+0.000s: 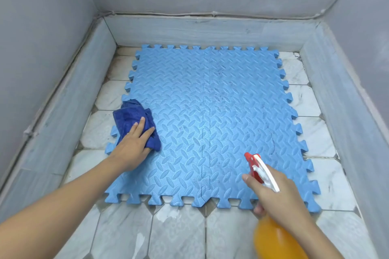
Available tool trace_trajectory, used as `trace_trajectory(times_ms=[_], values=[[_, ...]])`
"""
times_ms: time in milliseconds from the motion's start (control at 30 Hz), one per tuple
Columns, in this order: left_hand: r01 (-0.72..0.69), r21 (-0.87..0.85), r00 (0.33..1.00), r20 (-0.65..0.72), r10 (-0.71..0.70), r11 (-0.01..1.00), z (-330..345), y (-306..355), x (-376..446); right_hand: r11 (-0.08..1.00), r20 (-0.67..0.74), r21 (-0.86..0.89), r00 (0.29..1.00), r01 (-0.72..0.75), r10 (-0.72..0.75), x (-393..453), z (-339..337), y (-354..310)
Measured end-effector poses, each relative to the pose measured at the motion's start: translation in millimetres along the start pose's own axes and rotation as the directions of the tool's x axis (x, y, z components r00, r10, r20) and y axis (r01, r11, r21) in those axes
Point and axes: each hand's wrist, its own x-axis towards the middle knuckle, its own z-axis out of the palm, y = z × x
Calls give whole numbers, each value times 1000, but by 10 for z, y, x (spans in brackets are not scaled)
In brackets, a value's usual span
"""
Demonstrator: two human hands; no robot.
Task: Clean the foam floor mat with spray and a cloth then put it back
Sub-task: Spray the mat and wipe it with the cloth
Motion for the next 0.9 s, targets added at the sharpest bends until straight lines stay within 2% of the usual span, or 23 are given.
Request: trace_trajectory(times_ms=[100, 167, 267, 367, 500, 667, 900], values=[[7, 57, 1000, 1, -7, 998, 6, 48, 0, 995, -136, 87, 989, -45, 56, -76, -121, 104], [4, 78, 1000, 20, -6, 997, -4, 64, 12, 989, -172, 138, 983, -45, 68, -120, -160, 139], [-11, 62, 999, 40, 8, 998, -16, 41, 21, 977, -170, 213, 984, -15, 52, -146, -200, 156], [-10, 37, 999, 41, 8, 999, -14, 43, 22, 981, -183, 192, 982, -19, 55, -169, -223, 186], [-11, 29, 1000, 30, 10, 1000, 11, 45, 34, 975, -221, 206, 967, -81, 127, -222, -216, 285], [-15, 49, 1000, 24, 14, 999, 53, 8, 46, 954, -189, 240, 955, -180, 227, -373, -312, 519], [-3, 48, 997, 81, 0, 999, 25, -14, 104, 935, -194, 242, 932, -257, 307, -603, -353, 774]])
